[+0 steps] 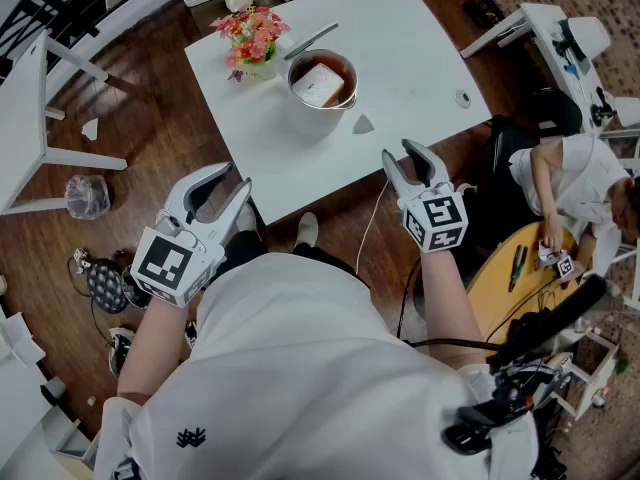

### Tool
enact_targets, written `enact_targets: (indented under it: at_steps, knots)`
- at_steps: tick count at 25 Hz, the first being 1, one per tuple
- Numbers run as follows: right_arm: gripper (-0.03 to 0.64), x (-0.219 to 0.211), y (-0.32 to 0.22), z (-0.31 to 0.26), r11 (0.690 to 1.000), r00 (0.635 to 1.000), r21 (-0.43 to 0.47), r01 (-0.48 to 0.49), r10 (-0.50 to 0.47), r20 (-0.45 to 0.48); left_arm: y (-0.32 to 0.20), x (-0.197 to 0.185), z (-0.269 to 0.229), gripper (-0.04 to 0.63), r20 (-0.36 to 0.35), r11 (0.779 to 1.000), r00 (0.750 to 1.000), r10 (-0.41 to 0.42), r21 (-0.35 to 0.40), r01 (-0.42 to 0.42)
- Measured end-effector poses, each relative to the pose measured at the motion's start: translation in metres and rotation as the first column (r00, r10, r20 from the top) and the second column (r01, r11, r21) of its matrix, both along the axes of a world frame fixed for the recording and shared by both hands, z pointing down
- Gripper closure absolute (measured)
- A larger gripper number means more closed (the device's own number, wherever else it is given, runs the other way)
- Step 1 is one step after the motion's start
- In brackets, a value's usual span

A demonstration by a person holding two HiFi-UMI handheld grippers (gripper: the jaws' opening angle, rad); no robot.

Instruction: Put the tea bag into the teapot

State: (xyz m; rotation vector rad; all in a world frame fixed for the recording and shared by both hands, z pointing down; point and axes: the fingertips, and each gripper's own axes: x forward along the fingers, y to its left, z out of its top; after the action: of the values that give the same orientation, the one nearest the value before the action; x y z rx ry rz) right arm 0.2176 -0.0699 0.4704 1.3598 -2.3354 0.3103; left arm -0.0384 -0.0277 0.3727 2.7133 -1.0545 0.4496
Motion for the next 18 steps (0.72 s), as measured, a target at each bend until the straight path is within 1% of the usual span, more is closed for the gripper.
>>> enact_targets:
  at_steps: [2, 4, 6, 11, 14, 17, 18]
  knots:
    - [0.456, -0.003, -0.015, 0.013, 1.0, 1.0, -0.017, -0.001, 0.001, 0.007, -0.008, 0.001, 0.002, 0.5, 0.019, 1.0, 1.0, 0.005, -0.018, -0.004]
    - [0.456, -0.005, -0.029, 0.024, 1.0, 1.0, -0.03, -0.007, 0.007, 0.007, -0.019, 0.001, 0.002, 0.5, 0.026, 1.0, 1.0, 0.016, -0.004, -0.016]
    - [0.456, -0.007, -0.039, 0.036, 0.999, 1.0, -0.043, -0.012, 0.012, -0.006, -0.028, -0.002, 0.004, 0.5, 0.024, 1.0, 0.999, 0.022, 0.007, -0.022]
    - [0.456, -0.009, -0.059, 0.074, 0.995, 0.999, -0.097, -0.02, 0.015, -0.05, -0.043, -0.011, 0.004, 0.5, 0.02, 1.0, 0.999, 0.027, -0.015, -0.026]
    - [0.451, -0.01, -0.07, 0.099, 0.99, 0.997, -0.135, -0.029, 0.02, -0.07, -0.046, -0.015, 0.004, 0.5, 0.029, 0.999, 0.999, 0.022, -0.05, -0.02]
    - [0.449, -0.014, -0.081, 0.122, 0.985, 0.996, -0.171, -0.036, 0.022, -0.083, -0.049, -0.025, 0.006, 0.5, 0.03, 0.999, 0.999, 0.011, -0.035, -0.01]
    - [0.448, -0.016, -0.086, 0.128, 0.983, 0.996, -0.182, -0.038, 0.023, -0.086, -0.049, -0.028, 0.006, 0.5, 0.034, 0.999, 0.999, 0.005, -0.041, -0.003]
